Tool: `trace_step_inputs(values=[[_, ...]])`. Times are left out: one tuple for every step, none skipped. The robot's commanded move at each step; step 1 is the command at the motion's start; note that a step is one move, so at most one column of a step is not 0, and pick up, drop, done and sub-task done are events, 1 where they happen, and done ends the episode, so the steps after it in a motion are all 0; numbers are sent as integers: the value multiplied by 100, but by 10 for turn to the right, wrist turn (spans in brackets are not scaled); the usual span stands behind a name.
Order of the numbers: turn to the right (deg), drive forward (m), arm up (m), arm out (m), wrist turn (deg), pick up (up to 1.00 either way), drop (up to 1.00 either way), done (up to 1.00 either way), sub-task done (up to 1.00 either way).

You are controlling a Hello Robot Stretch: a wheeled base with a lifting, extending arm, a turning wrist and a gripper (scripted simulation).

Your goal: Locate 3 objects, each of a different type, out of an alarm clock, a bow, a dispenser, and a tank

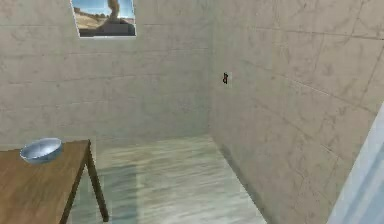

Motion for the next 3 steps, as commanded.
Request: trace_step_inputs(values=[[450, 0, 0, 0, 0, 0, 0, 0, 0], [450, 0, 0, 0, 0, 0, 0, 0, 0], [270, 0, 0, 0, 0, 0, 0, 0, 0]])
